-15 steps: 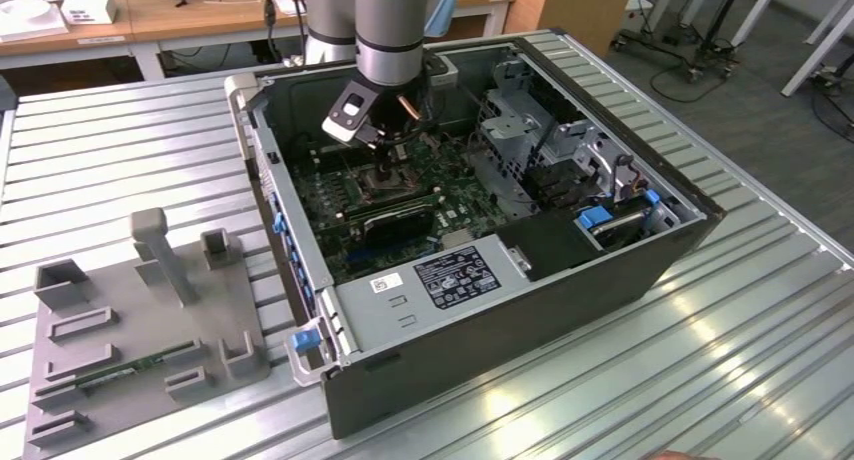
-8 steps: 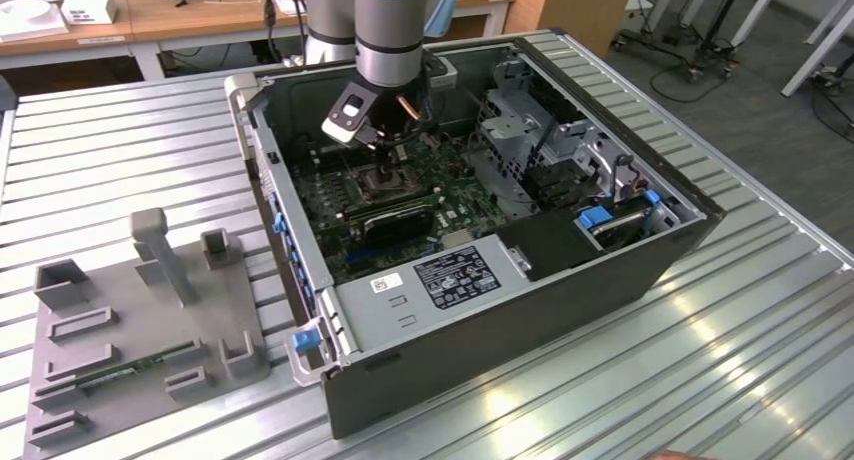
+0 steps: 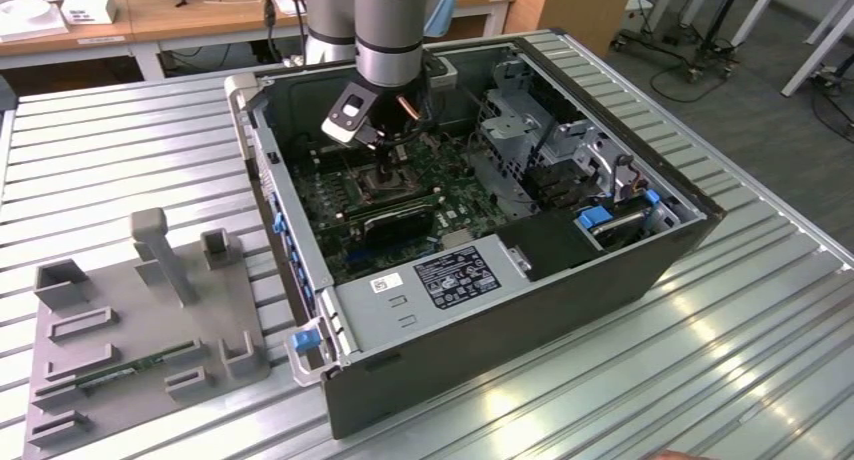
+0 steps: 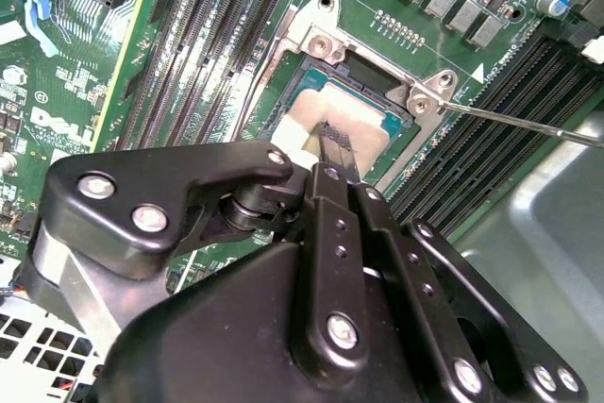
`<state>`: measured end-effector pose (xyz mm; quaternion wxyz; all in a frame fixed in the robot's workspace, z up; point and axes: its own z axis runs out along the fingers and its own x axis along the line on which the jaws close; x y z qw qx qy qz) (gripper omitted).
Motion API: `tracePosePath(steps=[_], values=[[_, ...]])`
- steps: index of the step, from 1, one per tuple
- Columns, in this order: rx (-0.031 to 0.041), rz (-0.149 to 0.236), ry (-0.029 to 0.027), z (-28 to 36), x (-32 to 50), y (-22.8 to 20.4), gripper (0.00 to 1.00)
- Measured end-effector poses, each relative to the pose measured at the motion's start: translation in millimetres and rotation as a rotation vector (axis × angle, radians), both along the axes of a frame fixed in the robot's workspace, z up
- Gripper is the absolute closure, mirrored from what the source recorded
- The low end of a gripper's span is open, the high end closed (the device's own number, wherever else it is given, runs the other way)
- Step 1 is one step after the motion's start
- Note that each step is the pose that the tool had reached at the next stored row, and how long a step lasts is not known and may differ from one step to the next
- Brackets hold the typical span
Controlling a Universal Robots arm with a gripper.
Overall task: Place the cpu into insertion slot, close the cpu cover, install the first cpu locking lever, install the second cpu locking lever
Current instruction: 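Place the cpu into insertion slot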
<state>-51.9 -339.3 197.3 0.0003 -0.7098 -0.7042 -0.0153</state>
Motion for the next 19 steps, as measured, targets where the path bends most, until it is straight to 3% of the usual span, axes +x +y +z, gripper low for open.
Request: tracePosePath(steps=[13, 17, 19], values=[[-0.0012, 0.0, 0.0007, 0.0, -0.3, -0.4, 0.89], [0.0031, 0.0, -0.002, 2.5, 0.4, 0.7, 0.89], [0.001, 0.0, -0.0007, 5.9, 0.2, 0.4, 0.89]])
